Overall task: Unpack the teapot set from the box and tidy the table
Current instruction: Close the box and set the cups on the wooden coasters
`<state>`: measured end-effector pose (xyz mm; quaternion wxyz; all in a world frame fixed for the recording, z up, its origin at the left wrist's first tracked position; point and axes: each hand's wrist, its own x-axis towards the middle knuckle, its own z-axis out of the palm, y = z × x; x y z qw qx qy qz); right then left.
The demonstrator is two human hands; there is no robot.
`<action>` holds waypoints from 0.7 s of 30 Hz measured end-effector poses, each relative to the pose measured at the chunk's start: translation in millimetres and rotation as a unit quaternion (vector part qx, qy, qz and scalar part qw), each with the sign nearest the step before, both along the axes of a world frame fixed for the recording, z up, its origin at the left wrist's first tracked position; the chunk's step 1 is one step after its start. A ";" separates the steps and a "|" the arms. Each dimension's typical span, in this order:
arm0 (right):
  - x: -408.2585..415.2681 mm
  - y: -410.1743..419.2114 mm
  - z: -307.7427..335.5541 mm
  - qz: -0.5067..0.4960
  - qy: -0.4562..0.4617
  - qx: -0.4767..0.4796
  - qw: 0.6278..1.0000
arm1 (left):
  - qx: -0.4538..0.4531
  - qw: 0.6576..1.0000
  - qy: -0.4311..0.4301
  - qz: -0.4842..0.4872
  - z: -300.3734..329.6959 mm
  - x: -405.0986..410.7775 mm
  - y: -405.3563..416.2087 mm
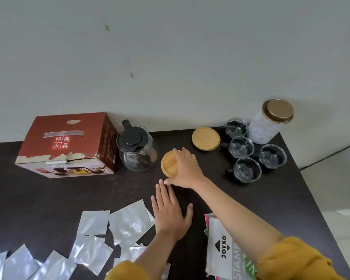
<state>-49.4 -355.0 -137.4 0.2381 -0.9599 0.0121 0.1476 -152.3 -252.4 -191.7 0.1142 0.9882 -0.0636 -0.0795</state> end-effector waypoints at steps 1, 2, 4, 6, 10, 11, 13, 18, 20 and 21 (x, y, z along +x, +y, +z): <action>1.2 2.8 -5.1 0.006 0.000 -0.014 1.000 | -0.001 1.000 -0.002 0.000 -0.7 -0.8 0.3; 1.5 5.1 -9.6 0.003 -0.009 -0.022 1.000 | -0.003 1.000 -0.008 0.002 -1.9 -1.6 1.1; 0.9 8.5 -15.2 -0.008 -0.027 -0.023 0.999 | -0.005 1.000 -0.025 0.009 -5.2 -3.1 3.2; 0.1 10.2 -16.3 -0.009 -0.031 -0.016 0.999 | -0.009 0.999 -0.029 0.029 -6.8 -4.1 4.1; -0.8 6.1 -15.3 -0.015 -0.023 0.014 1.000 | -0.001 0.998 -0.015 0.055 -8.7 -5.9 2.8; -2.2 4.0 -14.4 -0.025 -0.022 0.035 0.999 | 0.006 0.999 -0.015 0.052 -8.9 -5.9 3.0; -7.0 -3.2 -12.9 -0.050 -0.033 0.059 0.996 | 0.018 0.999 -0.017 0.046 -8.9 -4.7 3.5; -26.9 -34.3 -12.7 -0.097 -0.060 -0.012 0.993 | 0.023 0.998 -0.014 0.050 -7.5 -3.3 2.5; -34.0 -44.2 -13.9 -0.121 -0.040 -0.031 0.991 | 0.027 0.998 -0.011 0.052 -7.0 -3.2 2.5; -37.0 -47.9 -14.9 -0.134 -0.028 -0.031 0.990 | 0.031 0.998 -0.010 0.052 -6.7 -3.3 2.5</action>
